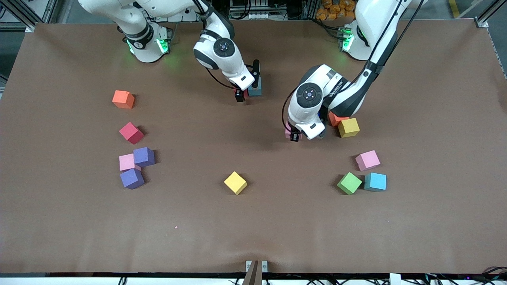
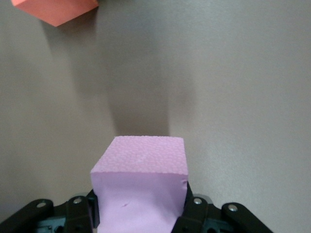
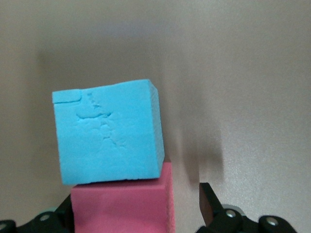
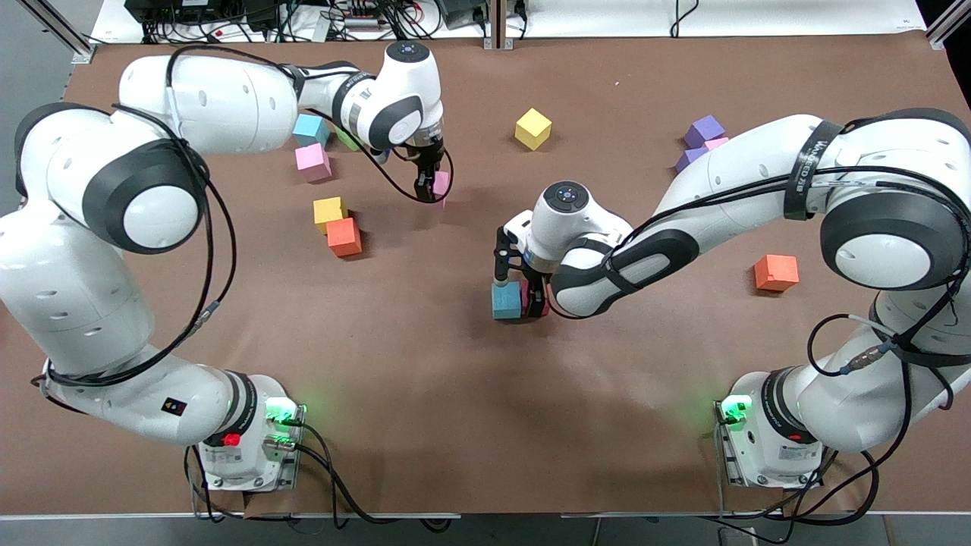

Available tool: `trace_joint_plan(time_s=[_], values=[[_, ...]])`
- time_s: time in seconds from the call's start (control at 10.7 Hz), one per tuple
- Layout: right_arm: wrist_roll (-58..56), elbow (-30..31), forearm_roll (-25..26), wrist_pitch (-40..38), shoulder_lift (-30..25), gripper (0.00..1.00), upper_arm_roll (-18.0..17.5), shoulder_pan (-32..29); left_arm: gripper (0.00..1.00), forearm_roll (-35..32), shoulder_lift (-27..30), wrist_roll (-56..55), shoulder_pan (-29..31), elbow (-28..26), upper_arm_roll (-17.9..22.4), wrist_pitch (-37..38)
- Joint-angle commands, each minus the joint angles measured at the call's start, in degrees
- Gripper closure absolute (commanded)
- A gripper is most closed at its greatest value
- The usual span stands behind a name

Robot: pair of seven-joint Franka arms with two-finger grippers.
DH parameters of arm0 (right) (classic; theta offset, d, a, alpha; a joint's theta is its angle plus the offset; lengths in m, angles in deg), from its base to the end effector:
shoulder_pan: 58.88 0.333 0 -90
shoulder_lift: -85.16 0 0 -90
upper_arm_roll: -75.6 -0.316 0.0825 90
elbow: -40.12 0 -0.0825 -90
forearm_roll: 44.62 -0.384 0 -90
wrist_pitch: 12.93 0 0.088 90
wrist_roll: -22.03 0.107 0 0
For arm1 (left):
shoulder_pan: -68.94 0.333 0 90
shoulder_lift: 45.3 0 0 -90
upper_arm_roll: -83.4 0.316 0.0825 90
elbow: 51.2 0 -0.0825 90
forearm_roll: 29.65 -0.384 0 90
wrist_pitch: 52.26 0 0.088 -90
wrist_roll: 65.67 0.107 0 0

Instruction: Arrange 11 blocks into digit 3

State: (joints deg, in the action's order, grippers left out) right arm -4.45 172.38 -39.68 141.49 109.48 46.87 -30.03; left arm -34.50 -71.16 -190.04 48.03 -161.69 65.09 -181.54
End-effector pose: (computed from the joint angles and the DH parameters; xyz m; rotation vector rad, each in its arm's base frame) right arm 0.2713 0.4508 0.1853 -2.1754 -2.0377 0.0355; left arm 0.4811 -0.3795 0.2562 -2.2824 -2.0269 0.1364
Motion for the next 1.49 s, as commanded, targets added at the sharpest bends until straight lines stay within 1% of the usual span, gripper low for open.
trace_joint_plan(time_s=[0.0,0.19,0.37,0.56,0.65,0.84,0.93,1.12,1.21,1.31,1.4], values=[[1.61,-0.24,1.30,-4.03,-2.51,0.00,0.26,0.15,1.00,-0.60,1.86,-4.29,0.17,-2.10,-0.23,-0.62],[1.52,-0.24,1.30,-6.22,-3.48,0.00,0.17,0.06,1.00,-0.60,1.95,-6.84,0.25,-3.23,-0.93,-1.58],[1.17,-0.33,1.30,-11.40,-5.58,0.00,0.17,-0.29,1.00,-0.60,3.17,-9.30,0.52,-5.77,-1.02,-5.79],[0.73,-0.42,1.38,-13.96,-6.74,0.00,0.00,-0.82,1.00,-0.51,3.53,-11.59,0.52,-6.40,-1.20,-6.34],[0.21,-0.42,1.38,-15.02,-7.09,0.00,-0.09,-1.08,1.00,-0.33,3.53,-12.47,0.78,-6.40,-2.16,-6.42],[-1.20,-0.51,1.38,-17.56,-8.49,0.00,0.08,-1.34,1.00,1.50,3.44,-13.18,0.78,-6.40,-2.52,-6.42],[-4.69,-0.51,1.47,-17.84,-9.37,0.00,0.35,-2.91,1.00,2.91,3.27,-13.18,0.69,-6.40,-3.21,-6.51],[-5.60,-0.51,2.17,-17.84,-10.34,0.00,0.79,-8.87,1.00,4.41,3.62,-14.49,0.61,-6.40,-4.36,-6.69],[-5.60,-1.12,4.44,-17.84,-10.43,0.00,2.09,-11.34,1.00,4.41,3.97,-16.24,0.43,-6.32,-4.80,-6.69],[-5.60,-2.69,6.98,-18.01,-10.26,0.00,4.28,-12.84,1.00,4.41,3.97,-16.43,0.34,-6.32,-5.06,-7.12],[-5.77,-3.84,8.49,-17.93,-10.17,0.00,6.31,-14.08,1.00,4.41,3.71,-16.87,-0.01,-6.92,-5.24,-9.13]])
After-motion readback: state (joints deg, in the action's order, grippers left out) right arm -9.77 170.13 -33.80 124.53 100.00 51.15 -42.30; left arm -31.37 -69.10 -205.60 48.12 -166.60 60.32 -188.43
